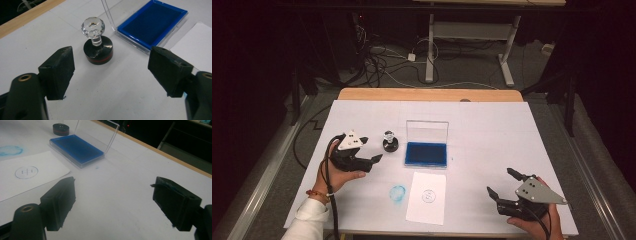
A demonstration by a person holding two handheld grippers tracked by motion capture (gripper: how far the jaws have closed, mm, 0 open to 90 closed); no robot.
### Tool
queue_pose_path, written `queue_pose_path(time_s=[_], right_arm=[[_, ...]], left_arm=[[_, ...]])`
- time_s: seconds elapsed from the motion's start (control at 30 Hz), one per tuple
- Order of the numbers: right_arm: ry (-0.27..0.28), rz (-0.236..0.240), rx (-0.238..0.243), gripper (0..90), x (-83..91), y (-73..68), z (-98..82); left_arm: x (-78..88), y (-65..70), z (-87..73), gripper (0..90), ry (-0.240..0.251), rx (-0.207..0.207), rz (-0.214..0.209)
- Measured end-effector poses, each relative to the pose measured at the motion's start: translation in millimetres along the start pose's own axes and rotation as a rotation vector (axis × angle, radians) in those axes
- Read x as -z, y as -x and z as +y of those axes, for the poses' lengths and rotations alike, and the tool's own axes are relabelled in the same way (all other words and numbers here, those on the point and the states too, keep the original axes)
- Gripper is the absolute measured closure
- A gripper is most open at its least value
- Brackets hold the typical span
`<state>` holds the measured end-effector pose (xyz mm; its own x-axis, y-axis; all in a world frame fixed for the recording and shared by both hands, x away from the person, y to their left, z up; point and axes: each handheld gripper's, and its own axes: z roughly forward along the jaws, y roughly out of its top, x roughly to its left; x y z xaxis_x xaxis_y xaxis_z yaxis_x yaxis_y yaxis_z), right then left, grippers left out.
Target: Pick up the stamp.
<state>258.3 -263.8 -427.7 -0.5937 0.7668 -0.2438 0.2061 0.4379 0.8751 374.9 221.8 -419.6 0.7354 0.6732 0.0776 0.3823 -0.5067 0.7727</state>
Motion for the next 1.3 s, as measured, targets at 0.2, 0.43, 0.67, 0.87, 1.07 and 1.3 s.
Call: queue_pose_path(time_s=[0.2,0.43,0.67,0.87,1.07,1.3], right_arm=[[-0.015,0.014,-0.005,19.7,-4.7,-0.7,-0.1],[-0.023,0.025,-0.002,19.7,-11.2,0.2,1.3],[-0.036,0.037,0.002,19.7,-13.1,-1.4,0.2],[-0.047,0.052,0.007,19.7,-15.5,-3.0,-0.4],[-0.053,0.068,0.008,19.9,-15.7,-4.7,-1.1],[-0.064,0.077,0.019,20.0,-16.1,-8.0,-1.9]], left_arm=[[-13.5,-9.6,11.6,21.4,-0.012,0.013,-0.008],[-30.7,-18.9,23.3,26.8,-0.02,0.009,0.001],[-41.8,-25.4,31.8,27.5,-0.057,0.036,-0.022],[-46.2,-35.9,38.9,28.7,-0.079,0.065,-0.054],[-53.0,-40.3,44.2,29.6,-0.145,0.046,-0.055],[-62.9,-43.8,42.7,30.0,-0.177,0.07,-0.075]])
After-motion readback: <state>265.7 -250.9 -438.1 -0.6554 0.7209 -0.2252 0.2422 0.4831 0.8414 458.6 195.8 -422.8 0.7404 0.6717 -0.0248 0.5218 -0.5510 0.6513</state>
